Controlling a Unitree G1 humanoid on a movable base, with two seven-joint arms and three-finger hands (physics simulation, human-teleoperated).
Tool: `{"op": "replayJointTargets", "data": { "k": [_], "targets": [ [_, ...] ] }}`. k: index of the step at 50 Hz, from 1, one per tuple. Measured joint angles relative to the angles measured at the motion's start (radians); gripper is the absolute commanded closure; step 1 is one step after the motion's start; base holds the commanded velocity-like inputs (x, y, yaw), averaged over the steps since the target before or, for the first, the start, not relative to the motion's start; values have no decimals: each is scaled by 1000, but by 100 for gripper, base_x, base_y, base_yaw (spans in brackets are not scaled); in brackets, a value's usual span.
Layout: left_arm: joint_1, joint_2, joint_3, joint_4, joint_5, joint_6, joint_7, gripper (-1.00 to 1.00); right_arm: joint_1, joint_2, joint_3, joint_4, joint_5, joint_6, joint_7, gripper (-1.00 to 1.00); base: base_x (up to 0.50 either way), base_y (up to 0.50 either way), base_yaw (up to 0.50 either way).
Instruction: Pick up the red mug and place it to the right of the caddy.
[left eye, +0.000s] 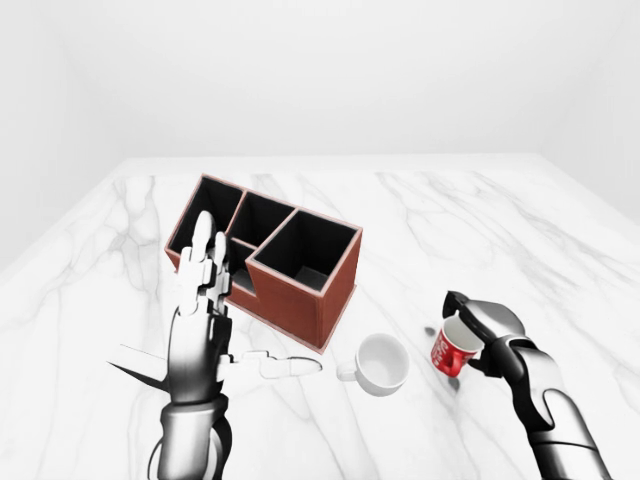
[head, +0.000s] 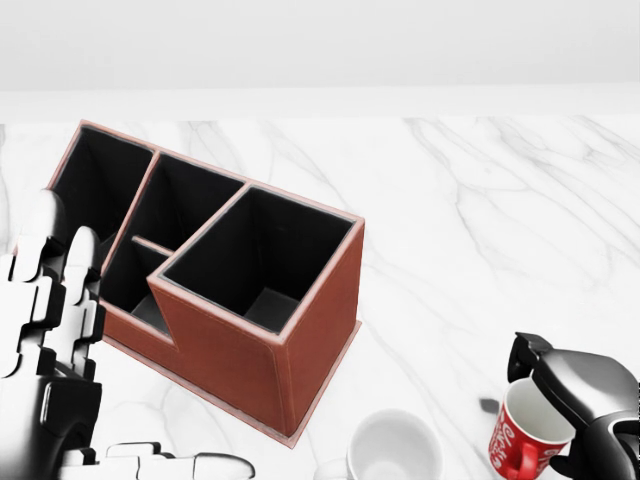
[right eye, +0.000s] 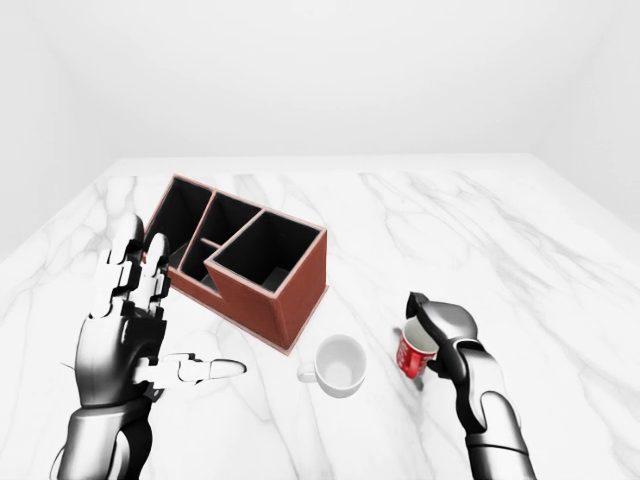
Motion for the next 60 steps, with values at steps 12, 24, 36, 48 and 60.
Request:
{"op": "replayJointTargets", "data": {
  "k": [12, 24, 36, 48, 60],
  "targets": [
    [1, 1, -3, -2, 1, 0, 1, -100, 4, 5, 8, 4, 26, 0, -6, 100, 0, 0, 0],
    [3, 2, -7, 0, 2, 0, 2, -100, 28, -1, -47, -149, 62, 0, 107, 100, 0, 0, 0],
    [5, 3, -8, -8, 1, 0, 3, -100, 4, -12, -121, -342, 88, 11, 279, 100, 0, 0, 0],
    [5, 2, -3, -7, -3, 0, 0, -100, -89, -2, -90, -385, 78, 76, 329, 100, 0, 0, 0],
    [6, 1, 1, 17, -5, 0, 0, -100, -223, 18, -15, -288, 56, 155, 294, 100, 0, 0, 0]
  ]
}}
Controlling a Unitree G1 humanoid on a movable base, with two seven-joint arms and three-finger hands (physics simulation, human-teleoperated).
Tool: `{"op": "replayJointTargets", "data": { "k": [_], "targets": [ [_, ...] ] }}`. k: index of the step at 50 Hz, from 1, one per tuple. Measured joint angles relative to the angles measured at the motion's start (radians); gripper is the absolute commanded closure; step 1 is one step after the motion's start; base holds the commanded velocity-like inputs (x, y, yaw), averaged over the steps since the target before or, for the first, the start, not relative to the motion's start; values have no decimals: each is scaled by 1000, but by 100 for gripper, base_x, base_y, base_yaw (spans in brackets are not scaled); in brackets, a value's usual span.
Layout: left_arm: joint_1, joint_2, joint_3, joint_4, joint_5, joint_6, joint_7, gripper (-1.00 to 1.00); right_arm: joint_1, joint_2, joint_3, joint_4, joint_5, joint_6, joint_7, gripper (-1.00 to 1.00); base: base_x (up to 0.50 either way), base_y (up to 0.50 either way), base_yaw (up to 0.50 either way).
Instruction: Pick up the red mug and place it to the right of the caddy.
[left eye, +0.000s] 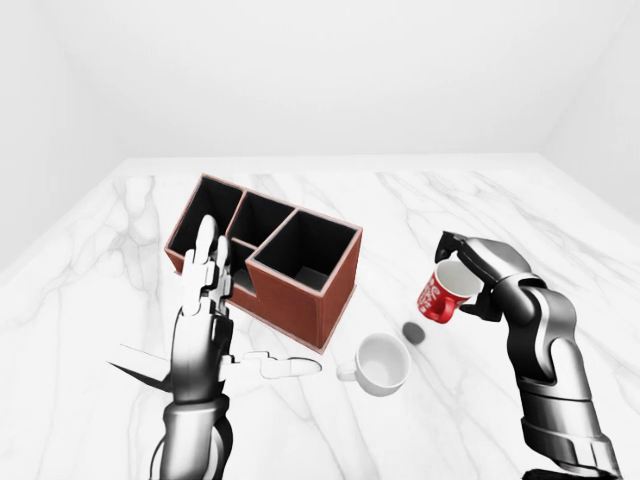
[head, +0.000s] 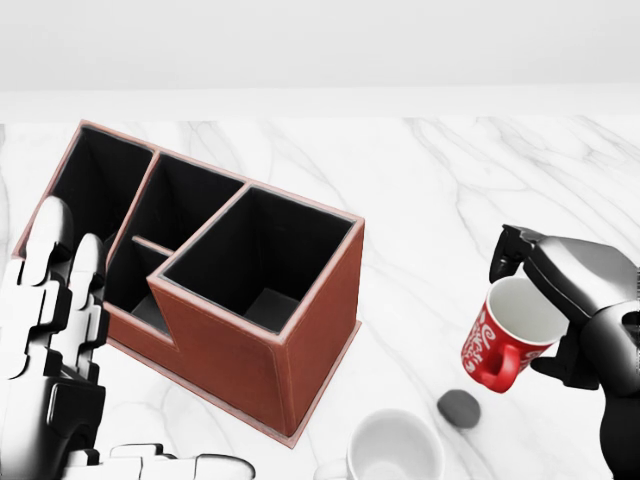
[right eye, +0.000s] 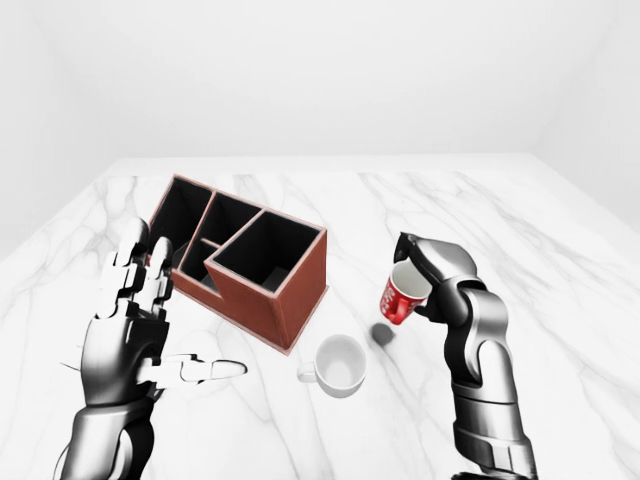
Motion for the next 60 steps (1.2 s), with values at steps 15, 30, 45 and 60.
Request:
{"op": "replayJointTargets", "data": {
  "k": [15, 30, 45, 60],
  "targets": [
    [-7, -2, 7, -13, -1, 0, -5, -100, -131, 19, 68, 181, 8, 19, -109, 100, 0, 0, 0],
    [-8, -3, 12, -14, -3, 0, -7, -100, -198, 63, 124, 333, 15, 19, -244, 100, 0, 0, 0],
    [-4, -4, 16, 13, -6, 0, -7, -100, -279, 103, 167, 535, 61, 19, -404, 100, 0, 0, 0],
    [-3, -5, 22, 19, -10, 0, -11, -100, -365, 134, 201, 757, 111, 19, -554, 100, 0, 0, 0]
  ]
}}
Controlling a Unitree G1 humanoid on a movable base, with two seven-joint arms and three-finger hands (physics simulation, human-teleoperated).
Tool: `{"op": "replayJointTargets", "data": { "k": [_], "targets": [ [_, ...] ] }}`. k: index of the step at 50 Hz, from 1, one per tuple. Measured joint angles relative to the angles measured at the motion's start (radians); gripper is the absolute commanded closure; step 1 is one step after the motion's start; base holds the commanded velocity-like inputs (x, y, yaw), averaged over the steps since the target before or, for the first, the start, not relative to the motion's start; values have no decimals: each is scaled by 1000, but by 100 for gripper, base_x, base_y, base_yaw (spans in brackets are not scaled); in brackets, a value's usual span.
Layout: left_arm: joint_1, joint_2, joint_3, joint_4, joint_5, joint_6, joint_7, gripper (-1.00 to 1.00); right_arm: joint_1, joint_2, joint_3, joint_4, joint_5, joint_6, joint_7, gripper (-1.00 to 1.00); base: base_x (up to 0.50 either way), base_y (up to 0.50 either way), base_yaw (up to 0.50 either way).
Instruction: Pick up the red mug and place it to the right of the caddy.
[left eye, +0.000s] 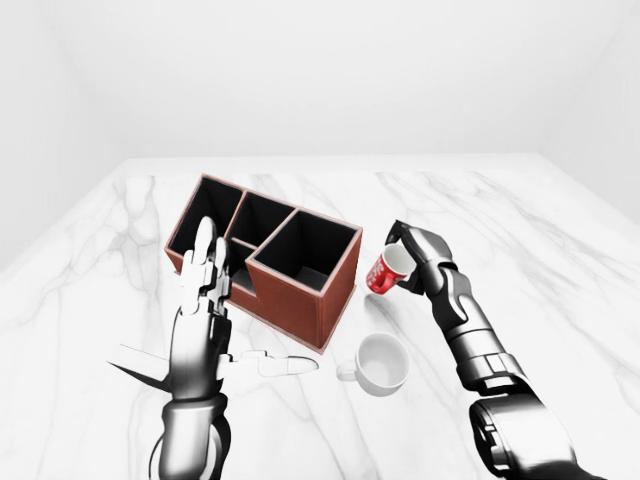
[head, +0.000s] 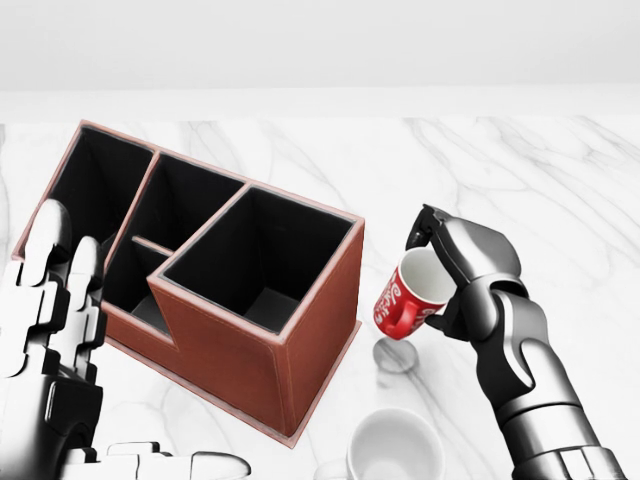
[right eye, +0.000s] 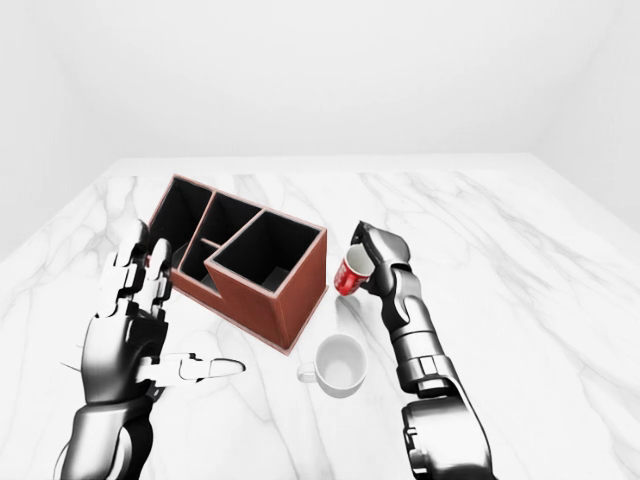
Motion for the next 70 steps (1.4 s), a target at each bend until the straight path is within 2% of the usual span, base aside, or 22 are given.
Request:
{"op": "replayJointTargets", "data": {
  "k": [23, 56, 70],
  "targets": [
    [-4, -1, 1, -38, 0, 0, -3, -100, -56, 3, 31, 173, 3, 0, -88, 100, 0, 0, 0],
    [1, -1, 3, -32, -4, 0, -4, -100, -97, 40, 84, 351, -161, 0, -219, 100, 0, 0, 0],
    [1, 0, -1, -47, -3, 0, -5, -100, -114, 47, 86, 411, -171, 0, -257, 100, 0, 0, 0]
  ]
}}
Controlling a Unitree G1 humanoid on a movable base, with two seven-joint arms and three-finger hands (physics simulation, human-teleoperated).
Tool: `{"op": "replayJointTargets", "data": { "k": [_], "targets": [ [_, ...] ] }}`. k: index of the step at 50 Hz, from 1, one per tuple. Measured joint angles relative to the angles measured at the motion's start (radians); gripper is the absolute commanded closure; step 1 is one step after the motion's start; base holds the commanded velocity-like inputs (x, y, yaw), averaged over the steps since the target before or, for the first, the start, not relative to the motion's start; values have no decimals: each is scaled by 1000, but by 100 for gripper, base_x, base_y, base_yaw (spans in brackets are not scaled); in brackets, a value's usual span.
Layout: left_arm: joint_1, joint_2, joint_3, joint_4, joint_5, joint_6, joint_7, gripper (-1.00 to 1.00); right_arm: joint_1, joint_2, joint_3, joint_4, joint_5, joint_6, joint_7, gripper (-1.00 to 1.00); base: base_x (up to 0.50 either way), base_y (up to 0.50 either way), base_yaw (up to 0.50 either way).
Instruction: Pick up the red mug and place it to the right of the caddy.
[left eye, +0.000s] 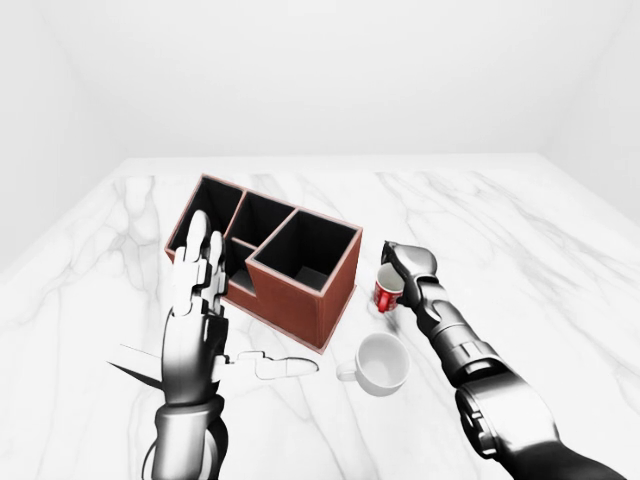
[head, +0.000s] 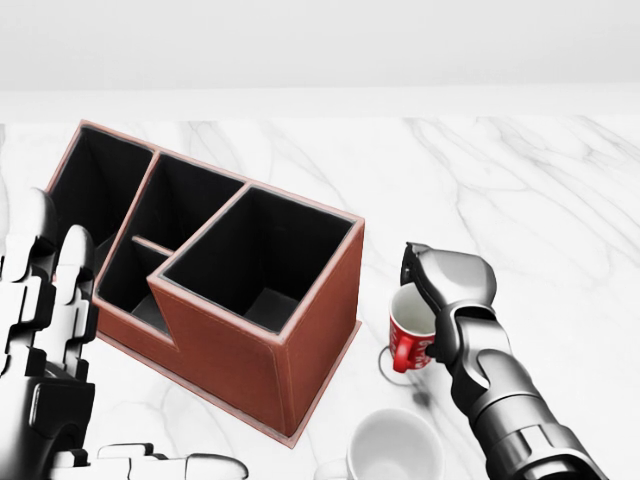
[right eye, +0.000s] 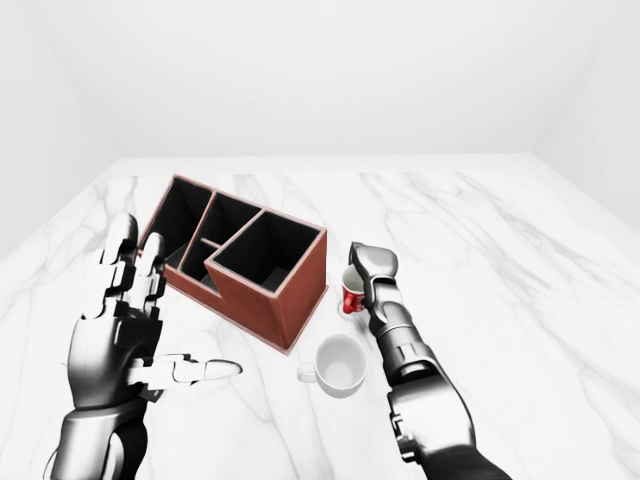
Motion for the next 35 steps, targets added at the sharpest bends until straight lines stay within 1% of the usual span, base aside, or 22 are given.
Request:
{"op": "replayJointTargets", "data": {
  "k": [20, 34, 35],
  "targets": [
    [-2, 1, -1, -10, 0, 0, -1, -100, 3, 15, 2, 66, 26, 0, -67, 100, 0, 0, 0],
    [1, 1, -2, -3, 0, 0, -1, -100, 19, 21, 5, 89, 34, 0, -86, 100, 0, 0, 0],
    [2, 1, -2, 1, -1, 0, -1, -100, 20, 21, 4, 90, 35, 0, -87, 89, 0, 0, 0]
  ]
}}
